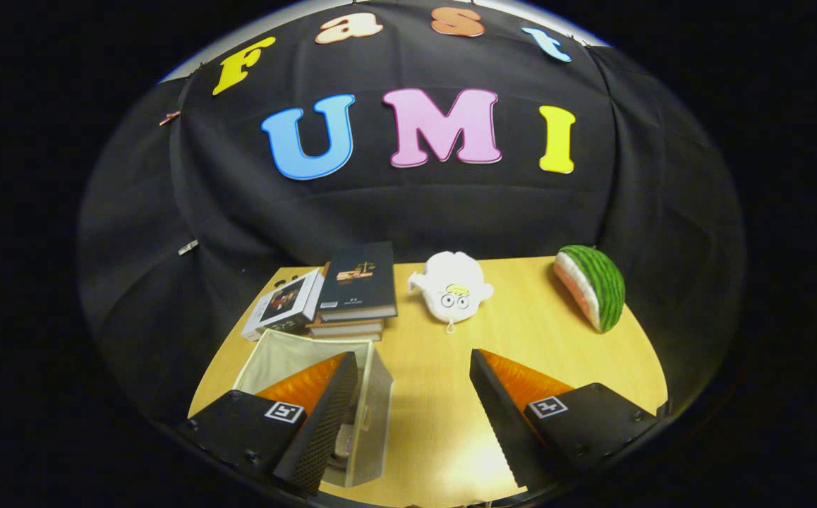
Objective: Open the storage box then place both shoes into the box .Put the left shoe in first, then the right shoe, with the right side of both shoes facing outward in a uniform manner.
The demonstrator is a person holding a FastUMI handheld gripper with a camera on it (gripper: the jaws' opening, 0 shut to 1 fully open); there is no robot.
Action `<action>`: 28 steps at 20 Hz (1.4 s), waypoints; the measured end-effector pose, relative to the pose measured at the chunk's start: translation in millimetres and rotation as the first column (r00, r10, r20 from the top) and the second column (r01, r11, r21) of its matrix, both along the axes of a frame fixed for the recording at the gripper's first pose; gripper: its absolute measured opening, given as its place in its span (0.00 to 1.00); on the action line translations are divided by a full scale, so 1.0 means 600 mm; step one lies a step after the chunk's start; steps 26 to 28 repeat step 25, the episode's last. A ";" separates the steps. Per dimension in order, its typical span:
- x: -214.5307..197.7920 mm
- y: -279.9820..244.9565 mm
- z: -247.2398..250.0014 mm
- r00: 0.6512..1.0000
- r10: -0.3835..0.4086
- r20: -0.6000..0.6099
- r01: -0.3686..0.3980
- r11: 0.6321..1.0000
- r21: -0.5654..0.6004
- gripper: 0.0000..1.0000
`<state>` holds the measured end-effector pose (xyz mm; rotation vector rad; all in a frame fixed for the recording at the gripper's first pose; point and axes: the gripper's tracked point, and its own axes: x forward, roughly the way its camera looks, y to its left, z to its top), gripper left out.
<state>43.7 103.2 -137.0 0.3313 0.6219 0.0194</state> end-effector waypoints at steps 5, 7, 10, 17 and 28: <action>-0.010 -0.108 0.040 0.993 -0.062 0.096 0.067 0.997 -0.044 0.99; -0.016 -0.149 0.059 0.988 -0.083 0.133 0.091 0.994 -0.055 0.99; -0.030 -0.204 0.091 0.977 -0.104 0.189 0.120 0.990 -0.075 0.98; -0.062 -0.289 0.150 0.948 -0.133 0.290 0.173 0.978 -0.116 0.98; -0.095 -0.333 0.145 0.939 -0.176 0.296 0.228 0.962 -0.153 0.98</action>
